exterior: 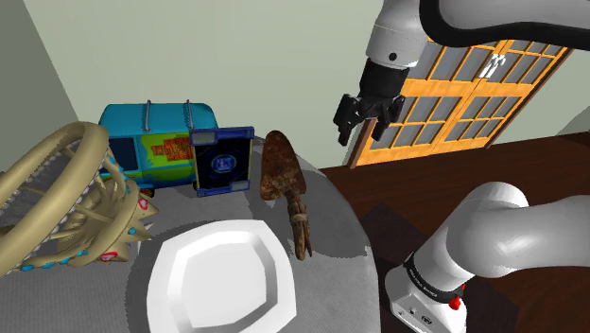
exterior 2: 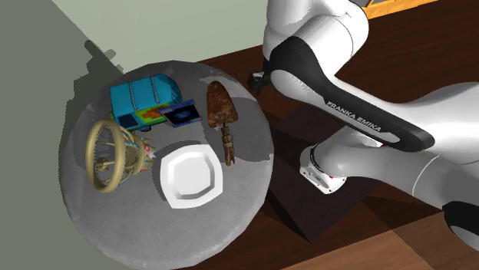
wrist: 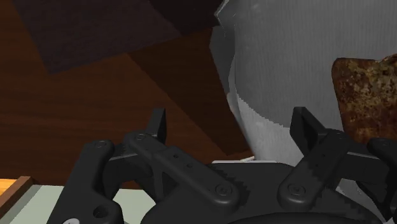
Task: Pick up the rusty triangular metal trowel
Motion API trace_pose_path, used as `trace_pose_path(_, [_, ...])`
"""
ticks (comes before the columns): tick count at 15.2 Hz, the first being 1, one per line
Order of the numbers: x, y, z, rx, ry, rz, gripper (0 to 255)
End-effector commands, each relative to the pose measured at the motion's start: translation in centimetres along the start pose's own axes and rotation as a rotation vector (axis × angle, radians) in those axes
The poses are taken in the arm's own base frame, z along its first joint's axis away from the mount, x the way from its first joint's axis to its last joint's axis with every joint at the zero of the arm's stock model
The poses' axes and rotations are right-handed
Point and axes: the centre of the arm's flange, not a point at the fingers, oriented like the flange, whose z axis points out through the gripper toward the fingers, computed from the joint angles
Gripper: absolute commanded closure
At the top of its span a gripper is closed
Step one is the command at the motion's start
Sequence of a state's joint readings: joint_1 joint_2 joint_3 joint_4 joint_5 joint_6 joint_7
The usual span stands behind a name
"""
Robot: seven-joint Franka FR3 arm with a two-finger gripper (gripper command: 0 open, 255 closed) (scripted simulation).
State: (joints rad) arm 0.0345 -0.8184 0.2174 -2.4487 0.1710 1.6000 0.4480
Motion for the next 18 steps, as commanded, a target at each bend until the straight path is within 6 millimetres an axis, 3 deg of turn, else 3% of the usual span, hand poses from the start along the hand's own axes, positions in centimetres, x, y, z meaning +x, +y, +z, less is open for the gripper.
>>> trace_pose_path(1, [-1.0,-2.4,0.4,0.001,-0.008,0.027,0])
trace_pose_path(13, [-4.5,-17.5,1.8,0.002,-0.053,0.174,0])
trace_pose_path(18, [-4.4,-17.5,4.4,0.002,-0.053,0.174,0])
